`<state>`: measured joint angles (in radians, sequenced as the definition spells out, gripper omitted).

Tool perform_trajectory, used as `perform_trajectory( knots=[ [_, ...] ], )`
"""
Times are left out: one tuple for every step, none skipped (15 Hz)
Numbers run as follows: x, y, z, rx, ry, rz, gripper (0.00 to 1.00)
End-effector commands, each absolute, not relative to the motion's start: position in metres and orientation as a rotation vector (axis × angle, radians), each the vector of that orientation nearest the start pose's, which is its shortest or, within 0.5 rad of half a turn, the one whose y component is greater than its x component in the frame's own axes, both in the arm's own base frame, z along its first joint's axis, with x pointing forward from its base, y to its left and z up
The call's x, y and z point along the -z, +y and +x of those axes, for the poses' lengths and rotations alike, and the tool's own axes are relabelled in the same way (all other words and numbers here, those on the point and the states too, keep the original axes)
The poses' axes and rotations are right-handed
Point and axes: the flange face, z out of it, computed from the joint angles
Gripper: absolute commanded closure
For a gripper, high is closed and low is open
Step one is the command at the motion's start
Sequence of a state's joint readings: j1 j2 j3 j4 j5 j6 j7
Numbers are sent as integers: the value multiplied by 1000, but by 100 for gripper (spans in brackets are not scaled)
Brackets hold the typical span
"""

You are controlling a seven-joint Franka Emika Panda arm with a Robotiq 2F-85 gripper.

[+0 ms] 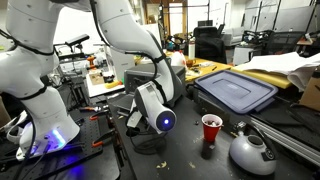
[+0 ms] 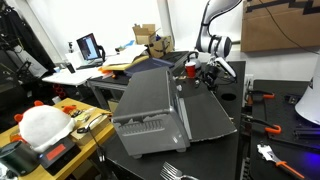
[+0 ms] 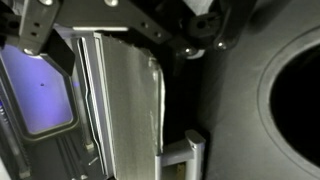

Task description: Close the microwave door

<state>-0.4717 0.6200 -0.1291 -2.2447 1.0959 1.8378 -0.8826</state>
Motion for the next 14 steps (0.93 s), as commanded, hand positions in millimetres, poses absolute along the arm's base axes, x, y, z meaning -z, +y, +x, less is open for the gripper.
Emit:
perform_trajectory(
  knots=[
    [-103,-193,410,-101,591,-1904,0],
    [-112,-193,416,-86,580,-1905,0],
    [-119,-192,421,-73,569,-1911,0],
    [-128,-191,425,-67,553,-1922,0],
    [-135,-189,428,-62,538,-1932,0],
    [-143,-185,431,-59,515,-1938,0],
    [-151,-182,434,-57,494,-1939,0],
    [-158,-176,438,-58,468,-1943,0],
    [-165,-172,440,-56,447,-1954,0],
    [-169,-168,442,-60,408,-1985,0],
    [-171,-168,445,-68,386,-2028,0],
    [-171,-169,446,-87,360,-2081,0],
    [-170,-173,445,-110,328,-2120,0],
    [-167,-178,443,-133,308,-2152,0]
  ],
)
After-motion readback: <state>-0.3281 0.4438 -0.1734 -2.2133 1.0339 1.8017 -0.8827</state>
